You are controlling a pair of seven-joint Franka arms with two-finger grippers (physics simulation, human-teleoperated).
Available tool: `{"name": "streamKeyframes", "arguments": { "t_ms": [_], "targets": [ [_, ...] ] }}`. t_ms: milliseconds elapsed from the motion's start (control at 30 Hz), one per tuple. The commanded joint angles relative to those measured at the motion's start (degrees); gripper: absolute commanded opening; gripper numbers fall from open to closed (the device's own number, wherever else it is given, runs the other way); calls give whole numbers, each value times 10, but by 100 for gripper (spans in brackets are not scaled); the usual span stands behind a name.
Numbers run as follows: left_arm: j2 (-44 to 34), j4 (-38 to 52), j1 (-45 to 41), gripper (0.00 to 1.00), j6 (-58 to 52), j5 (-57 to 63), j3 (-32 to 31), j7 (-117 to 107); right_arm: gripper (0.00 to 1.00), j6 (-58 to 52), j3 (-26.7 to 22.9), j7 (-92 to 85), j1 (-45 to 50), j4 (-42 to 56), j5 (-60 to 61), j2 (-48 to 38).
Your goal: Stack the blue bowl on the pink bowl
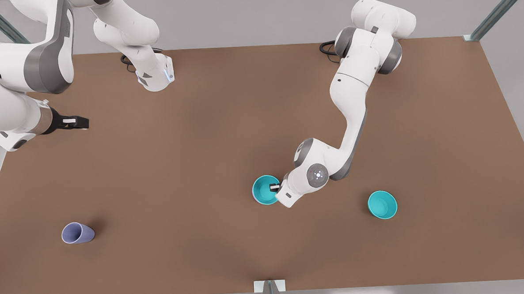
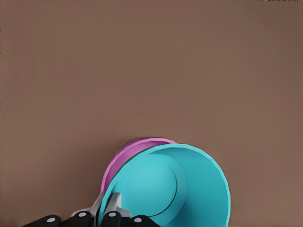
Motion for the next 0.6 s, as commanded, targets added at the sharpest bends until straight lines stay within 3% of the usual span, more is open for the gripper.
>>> {"name": "streamKeyframes", "arguments": {
  "t_ms": [0,167,233,333,367,400,467,533,567],
  "targets": [
    [0,0,0,21,-1,-1,0,-124,100,0,0,-6,0,0,0,0],
    [1,-1,-5,21,2,-1,0,-128,100,0,-1,-6,1,0,-2,1],
    [1,-1,-5,100,2,-1,0,-127,100,3,0,-6,1,0,-2,0],
    [-47,-26,-3,100,-77,20,12,-117,100,4,0,-6,-1,-4,0,-1],
    [-137,-74,0,100,-173,44,67,-81,100,4,0,-6,-1,-4,0,0],
    [-204,-60,-1,100,-312,69,133,-25,100,4,0,-6,-1,-4,0,0],
    [-305,-27,0,100,-476,154,185,138,100,4,0,-6,-1,-4,0,-2],
    [-331,3,2,100,-547,157,237,225,100,8,0,-6,-1,-3,0,-4],
    [-347,8,45,100,-559,157,220,226,100,9,0,-6,-1,-3,0,-5]
  ]
}}
